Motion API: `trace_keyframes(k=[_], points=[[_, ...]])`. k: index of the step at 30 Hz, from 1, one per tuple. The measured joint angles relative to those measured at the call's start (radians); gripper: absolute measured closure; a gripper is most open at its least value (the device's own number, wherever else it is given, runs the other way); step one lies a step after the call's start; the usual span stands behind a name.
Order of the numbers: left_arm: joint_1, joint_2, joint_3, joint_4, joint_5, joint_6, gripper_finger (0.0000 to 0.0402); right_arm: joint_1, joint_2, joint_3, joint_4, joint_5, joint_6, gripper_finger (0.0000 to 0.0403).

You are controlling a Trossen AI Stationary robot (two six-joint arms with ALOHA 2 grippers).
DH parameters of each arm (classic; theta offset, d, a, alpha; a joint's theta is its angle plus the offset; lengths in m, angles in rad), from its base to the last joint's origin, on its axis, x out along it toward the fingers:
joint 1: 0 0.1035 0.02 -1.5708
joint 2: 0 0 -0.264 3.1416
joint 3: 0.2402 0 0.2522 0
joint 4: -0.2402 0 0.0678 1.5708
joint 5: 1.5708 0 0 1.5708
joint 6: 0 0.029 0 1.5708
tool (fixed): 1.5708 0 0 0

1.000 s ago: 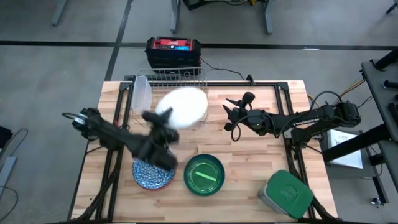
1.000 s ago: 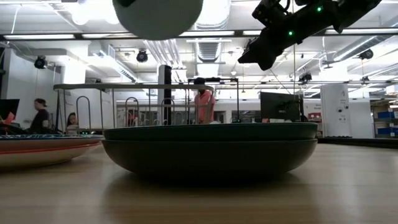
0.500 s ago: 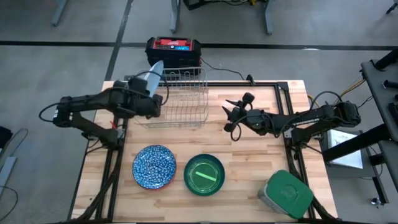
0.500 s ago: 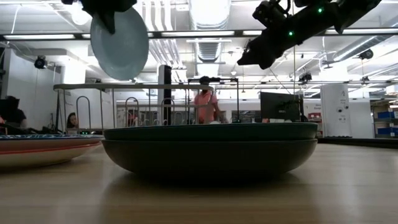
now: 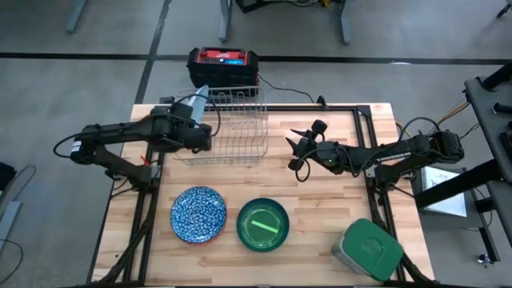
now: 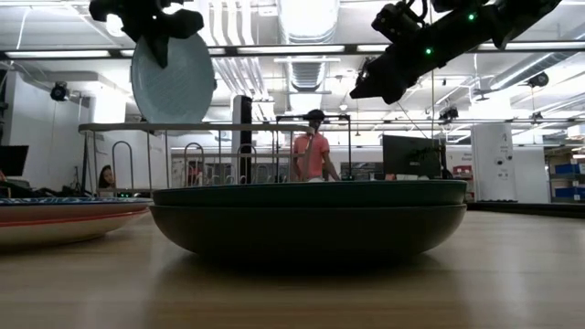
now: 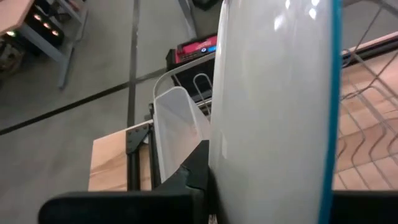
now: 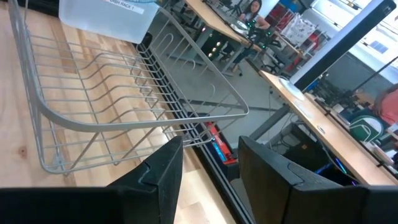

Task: Sort dishes
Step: Put the light blue patterned plate into the dish rack

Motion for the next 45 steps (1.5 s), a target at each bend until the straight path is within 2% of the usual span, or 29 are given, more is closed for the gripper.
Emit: trace_keyframes(k=[13,24,39,45], points=[[0.002,0.100,0.000,0.039,0.028,-0.058,0.0377,-0.003,0.000,-0.001,0.000,0.001,-0.006,0.0270],[0.002,0.201,0.045,0.047,0.029,-0.086,0.0375,-0.004,0.000,-0.001,-0.001,0.001,-0.011,0.0259],[0.022,0.210,0.060,0.048,0.027,-0.119,0.0374,-0.022,0.000,-0.001,-0.024,0.019,-0.029,0.0269],[0.020,0.216,0.056,0.145,0.029,-0.124,0.0374,-0.022,0.000,-0.001,-0.027,0.019,-0.021,0.0261]])
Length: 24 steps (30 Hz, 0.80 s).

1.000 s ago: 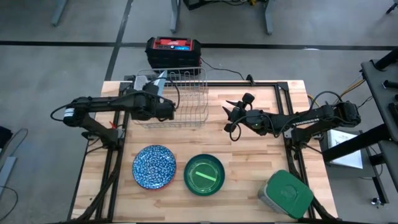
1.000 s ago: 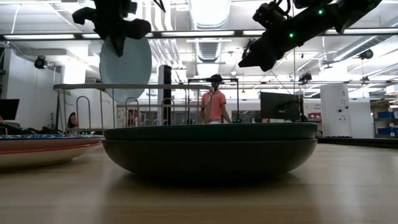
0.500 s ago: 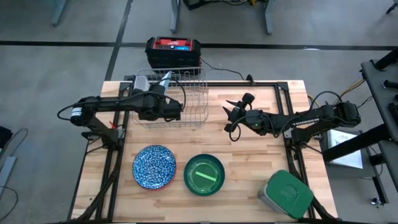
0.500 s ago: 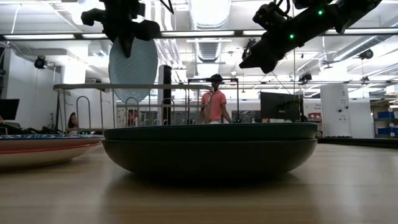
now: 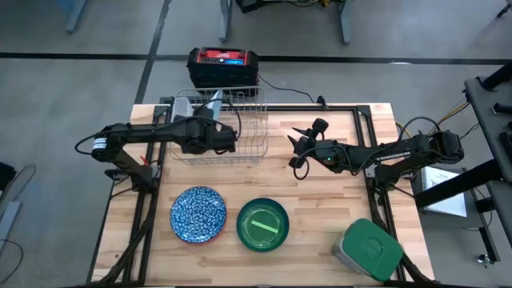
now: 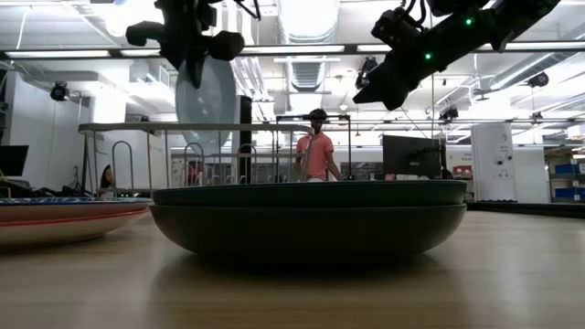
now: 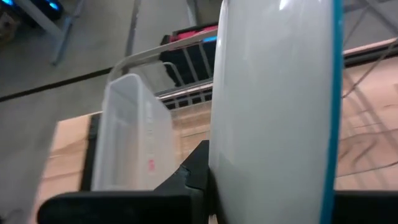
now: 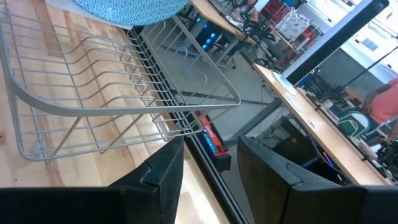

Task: Sort dishes
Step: Put the light blue patterned plate into the dish rack

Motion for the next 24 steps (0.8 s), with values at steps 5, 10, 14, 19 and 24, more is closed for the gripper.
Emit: trace_keyframes(k=[5,10,14,19,24], points=[[0.001,0.033,-0.005,0.002,0.000,-0.025,0.0374,0.000,0.000,0.000,-0.001,0.000,-0.003,0.0265],[0.001,0.085,-0.006,0.003,0.007,-0.050,0.0374,0.000,0.000,0.000,-0.014,-0.001,-0.001,0.0273],[0.005,0.115,-0.006,-0.004,0.023,-0.061,0.0374,0.000,0.000,0.000,-0.020,-0.002,0.000,0.0273],[0.007,0.129,-0.006,-0.005,0.025,-0.076,0.0374,0.000,0.000,0.000,-0.022,-0.007,0.000,0.0265],[0.007,0.133,-0.006,-0.005,0.026,-0.090,0.0374,0.000,0.000,0.000,-0.022,-0.007,-0.005,0.0261]])
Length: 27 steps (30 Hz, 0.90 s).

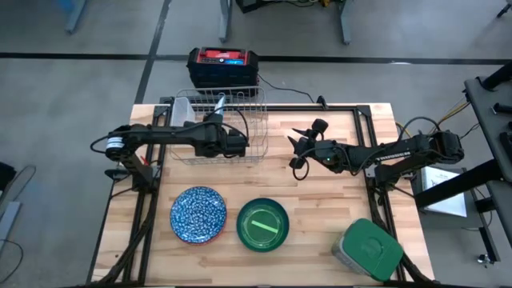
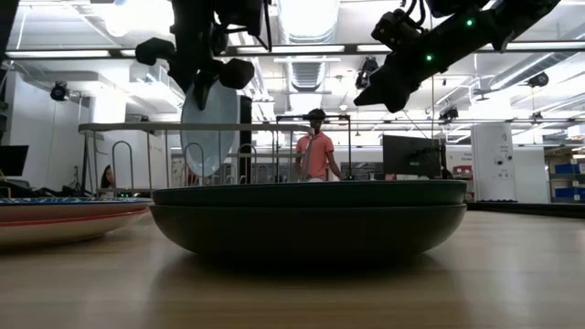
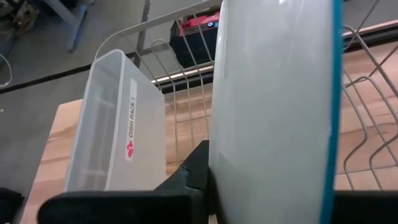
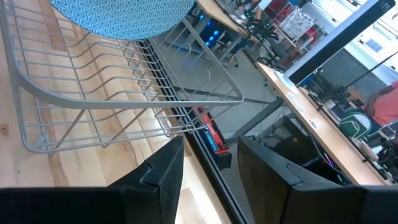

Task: Sort dishes
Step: Put the light blue patterned plate into the dish rack

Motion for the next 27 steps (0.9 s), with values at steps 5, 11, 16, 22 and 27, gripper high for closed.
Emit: trace_keyframes(k=[5,11,16,22,27], points=[[0.001,0.000,0.000,0.003,0.011,-0.016,0.0374,0.000,0.000,0.000,0.000,0.000,0.000,0.0270],[0.003,0.000,-0.023,0.015,0.050,-0.047,0.0374,0.000,0.000,0.000,0.000,0.000,0.000,0.0273],[0.003,0.000,-0.066,0.066,0.069,-0.064,0.0374,0.000,0.000,0.000,0.000,0.000,0.000,0.0264],[0.003,-0.002,-0.115,0.114,0.071,-0.088,0.0374,0.000,0.000,0.000,-0.001,-0.001,-0.001,0.0256],[0.003,-0.002,-0.143,0.117,0.076,-0.107,0.0374,0.000,0.000,0.000,-0.004,-0.001,-0.001,0.0259]])
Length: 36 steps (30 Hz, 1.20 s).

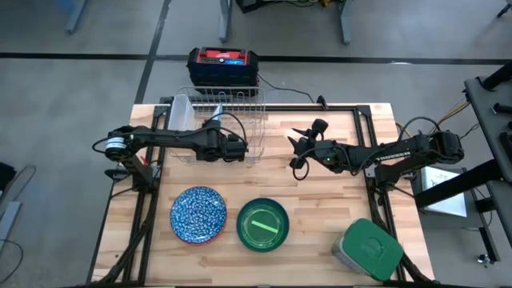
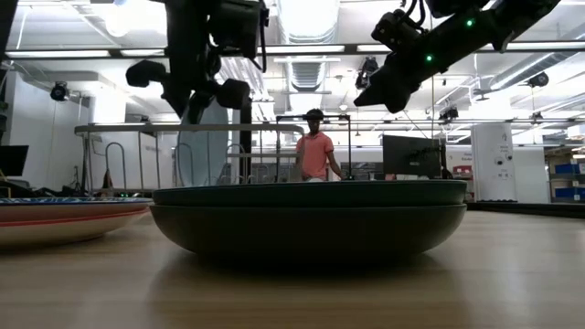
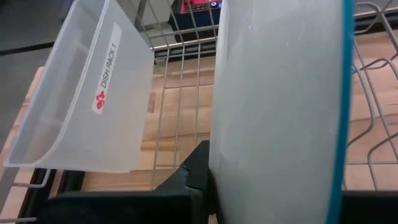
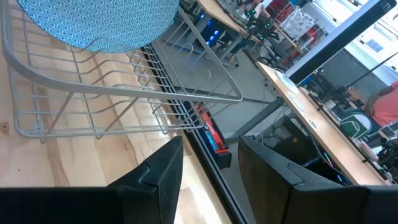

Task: Sort dishes
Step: Put the light blue patterned plate into the dish rack

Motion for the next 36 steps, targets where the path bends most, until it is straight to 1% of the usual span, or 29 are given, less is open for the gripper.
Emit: trace_keyframes(k=[9,14,22,32,36], points=[[0.001,0.001,-0.004,0.031,0.017,0.022,0.0364,0.000,0.000,0.000,-0.001,0.000,-0.003,0.0265],[0.001,0.001,-0.004,0.044,0.020,0.022,0.0354,0.000,0.000,0.000,-0.001,-0.001,-0.003,0.0256],[0.001,0.001,-0.004,0.049,0.018,0.019,0.0349,0.000,0.000,0.000,-0.001,-0.002,-0.002,0.0243],[0.001,0.001,-0.004,0.050,0.015,0.018,0.0348,0.000,0.000,0.000,-0.001,-0.005,-0.002,0.0239],[0.001,0.001,-0.003,0.052,0.010,0.017,0.0338,0.000,0.000,0.000,-0.001,-0.005,-0.002,0.0238]])
